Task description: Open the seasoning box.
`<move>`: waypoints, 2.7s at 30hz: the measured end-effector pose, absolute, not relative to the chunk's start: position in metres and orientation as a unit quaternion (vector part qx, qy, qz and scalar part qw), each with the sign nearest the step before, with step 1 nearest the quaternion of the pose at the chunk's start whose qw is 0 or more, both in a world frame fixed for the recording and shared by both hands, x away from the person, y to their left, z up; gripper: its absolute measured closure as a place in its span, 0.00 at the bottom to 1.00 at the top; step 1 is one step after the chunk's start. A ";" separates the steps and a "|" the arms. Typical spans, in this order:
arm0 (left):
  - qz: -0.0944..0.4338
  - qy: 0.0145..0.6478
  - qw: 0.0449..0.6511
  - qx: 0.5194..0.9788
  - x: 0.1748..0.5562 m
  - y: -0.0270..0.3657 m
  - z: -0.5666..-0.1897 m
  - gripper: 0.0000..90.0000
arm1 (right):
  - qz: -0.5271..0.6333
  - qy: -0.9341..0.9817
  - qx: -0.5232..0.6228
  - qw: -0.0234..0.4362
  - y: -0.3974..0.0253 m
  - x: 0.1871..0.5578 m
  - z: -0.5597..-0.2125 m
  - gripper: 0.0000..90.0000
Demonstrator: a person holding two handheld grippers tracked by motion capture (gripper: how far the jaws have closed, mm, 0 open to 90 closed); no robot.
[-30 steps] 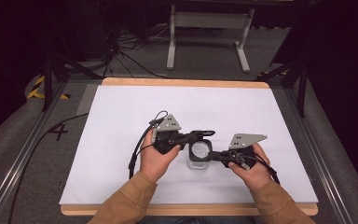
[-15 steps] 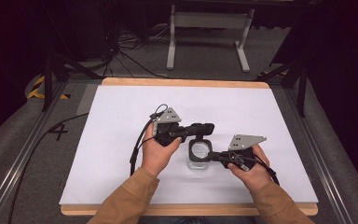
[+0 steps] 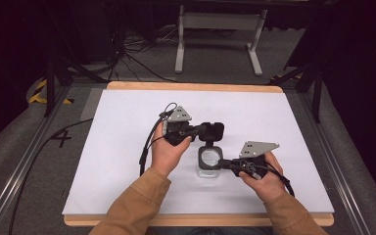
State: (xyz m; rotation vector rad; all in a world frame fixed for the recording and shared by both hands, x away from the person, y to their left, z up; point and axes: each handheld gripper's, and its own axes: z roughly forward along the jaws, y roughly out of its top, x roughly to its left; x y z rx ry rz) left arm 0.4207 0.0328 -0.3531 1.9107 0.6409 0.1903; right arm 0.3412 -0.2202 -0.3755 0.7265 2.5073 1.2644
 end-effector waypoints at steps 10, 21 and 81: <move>0.086 0.275 0.523 0.802 0.422 0.030 -0.353 1.00 | 0.434 0.856 0.250 0.126 -0.220 0.340 -0.376 1.00; 0.064 0.274 0.539 0.794 0.421 0.034 -0.352 0.97 | 0.439 0.853 0.252 0.130 -0.220 0.338 -0.378 1.00; 0.077 0.363 0.313 0.875 0.408 0.170 -0.427 0.44 | 0.333 0.825 0.430 0.155 -0.349 0.408 -0.427 0.46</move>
